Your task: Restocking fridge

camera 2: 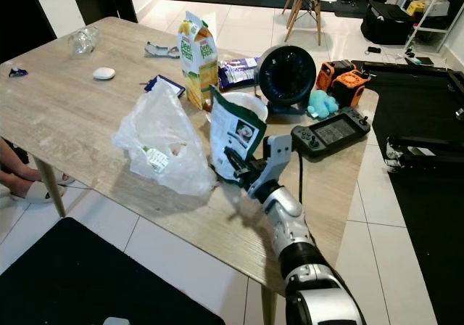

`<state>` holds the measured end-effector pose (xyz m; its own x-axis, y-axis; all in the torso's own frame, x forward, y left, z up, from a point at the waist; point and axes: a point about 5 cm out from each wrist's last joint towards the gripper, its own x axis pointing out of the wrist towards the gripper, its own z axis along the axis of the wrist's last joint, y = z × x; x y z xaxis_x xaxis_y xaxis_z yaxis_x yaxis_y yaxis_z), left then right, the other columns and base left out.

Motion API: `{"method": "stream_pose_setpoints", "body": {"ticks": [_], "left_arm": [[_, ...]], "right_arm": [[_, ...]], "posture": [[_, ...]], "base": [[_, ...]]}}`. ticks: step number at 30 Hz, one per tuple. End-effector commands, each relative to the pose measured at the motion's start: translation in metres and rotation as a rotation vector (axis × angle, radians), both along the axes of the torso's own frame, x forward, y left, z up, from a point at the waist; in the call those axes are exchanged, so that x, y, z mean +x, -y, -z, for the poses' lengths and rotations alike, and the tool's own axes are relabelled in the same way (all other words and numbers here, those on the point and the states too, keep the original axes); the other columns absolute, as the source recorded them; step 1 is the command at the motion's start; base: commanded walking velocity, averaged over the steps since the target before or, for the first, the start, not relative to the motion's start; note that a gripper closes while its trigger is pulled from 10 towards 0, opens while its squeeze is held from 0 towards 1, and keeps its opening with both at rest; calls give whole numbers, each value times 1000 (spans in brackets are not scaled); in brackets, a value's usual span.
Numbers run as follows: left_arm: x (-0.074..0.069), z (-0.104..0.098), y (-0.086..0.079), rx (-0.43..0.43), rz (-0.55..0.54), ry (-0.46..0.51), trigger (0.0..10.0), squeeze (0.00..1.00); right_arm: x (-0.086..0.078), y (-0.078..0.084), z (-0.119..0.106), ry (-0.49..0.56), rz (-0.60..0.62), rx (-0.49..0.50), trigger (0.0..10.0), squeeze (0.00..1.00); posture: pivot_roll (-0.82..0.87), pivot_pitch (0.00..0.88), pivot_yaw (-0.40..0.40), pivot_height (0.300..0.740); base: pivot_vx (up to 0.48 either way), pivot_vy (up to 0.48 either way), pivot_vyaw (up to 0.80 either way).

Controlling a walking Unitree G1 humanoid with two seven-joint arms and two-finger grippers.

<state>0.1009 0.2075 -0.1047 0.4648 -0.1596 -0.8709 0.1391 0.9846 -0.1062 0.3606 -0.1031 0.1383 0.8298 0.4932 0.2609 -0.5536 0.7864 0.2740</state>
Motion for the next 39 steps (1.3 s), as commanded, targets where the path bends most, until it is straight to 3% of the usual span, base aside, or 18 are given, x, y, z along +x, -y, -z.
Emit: {"method": "stream_pose_setpoints", "body": {"ticks": [1, 4, 8, 11, 16, 21, 22, 23, 24, 25, 26, 28, 29, 31, 32, 35, 37, 39], "left_arm": [[-9, 6, 25, -75, 52, -52, 10000, 0], [-7, 6, 25, -75, 53, -50, 10000, 0], [-3, 5, 25, -74, 57, -46, 10000, 0], [-3, 5, 25, -73, 58, -45, 10000, 0], [0, 4, 25, -71, 58, -44, 10000, 0], [0, 4, 25, -71, 58, -45, 10000, 0], [0, 4, 25, -71, 59, -46, 10000, 0], [0, 4, 25, -71, 59, -46, 10000, 0], [1, 4, 25, -72, 61, -46, 10000, 0], [1, 4, 25, -72, 61, -47, 10000, 0], [1, 4, 25, -72, 61, -47, 10000, 0], [1, 4, 26, -73, 62, -46, 10000, 0], [1, 4, 26, -73, 62, -46, 10000, 0], [2, 4, 26, -73, 61, -45, 10000, 0], [2, 4, 26, -73, 61, -45, 10000, 0], [3, 4, 26, -73, 60, -43, 10000, 0], [3, 4, 27, -73, 60, -44, 10000, 0], [2, 4, 27, -72, 60, -45, 10000, 0]], "right_arm": [[6, 11, -15, 43, 41, 41, 0, 0], [8, 18, -19, 55, 63, 41, 0, 0], [13, 46, -27, 72, 171, 14, 0, 0], [14, 53, -28, 74, 201, 7, 0, 0], [16, 92, -36, 70, 350, -11, 0, 0], [16, 102, -39, 75, 379, -15, 0, 0], [14, 120, -44, 84, 434, -15, 2039, 0], [14, 120, -44, 84, 434, -15, 2039, 0], [12, 137, -49, 94, 495, -13, 10000, 0], [10, 150, -54, 101, 544, -11, 10000, 0], [10, 150, -54, 101, 544, -11, 10000, 0], [6, 173, -61, 106, 640, -13, 10000, 0], [6, 173, -61, 106, 640, -13, 10000, 0], [0, 195, -66, 101, 743, -24, 10000, 0], [0, 195, -66, 101, 743, -24, 10000, 0], [-6, 215, -70, 90, 836, -37, 10000, 0], [-17, 240, -67, 44, 958, -106, 10000, 0], [-21, 246, -64, 24, 990, -131, 10000, 0]], "posture": [[122, 45, -53, 740], [120, 37, -51, 740], [120, 26, -48, 740], [120, 25, -48, 740], [117, 12, -45, 740], [115, 11, -44, 740], [114, 8, -43, 740], [114, 8, -43, 740], [112, 7, -42, 740], [111, 6, -42, 740], [111, 6, -42, 740], [111, 4, -42, 740], [111, 4, -42, 740], [113, 4, -43, 740], [113, 4, -43, 740], [113, 1, -44, 740], [112, 1, -45, 740], [112, 1, -45, 740]], "base": [[0, 0, 0], [0, 0, 0], [0, 0, 0], [0, 0, 0], [0, 0, 0], [0, 0, 0], [0, 0, 0], [0, 0, 0], [0, 0, 0], [0, 0, 0], [0, 0, 0], [0, 0, 0], [0, 0, 0], [0, 0, 0], [0, 0, 0], [0, 0, 0], [0, 0, 0], [0, 0, 0]]}}
